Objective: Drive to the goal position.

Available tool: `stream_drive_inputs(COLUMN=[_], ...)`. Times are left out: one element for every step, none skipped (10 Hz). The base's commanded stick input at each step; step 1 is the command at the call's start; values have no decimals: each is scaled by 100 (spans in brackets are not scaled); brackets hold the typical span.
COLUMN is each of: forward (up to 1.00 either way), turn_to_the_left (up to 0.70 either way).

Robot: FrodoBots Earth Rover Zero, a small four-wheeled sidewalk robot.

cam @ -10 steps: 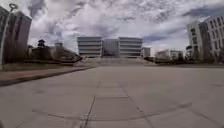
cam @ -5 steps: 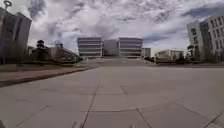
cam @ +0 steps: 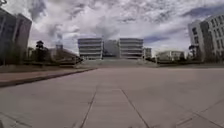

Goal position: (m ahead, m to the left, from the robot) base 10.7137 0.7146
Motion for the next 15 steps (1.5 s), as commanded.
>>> stream_drive_inputs(forward=[100,100,100,100,100,100,100,100,100,100,100,100,100,100,100], turn_to_the_left=[0,0,0,0,0,0,0,0,0,0,0,0,0,0,0])
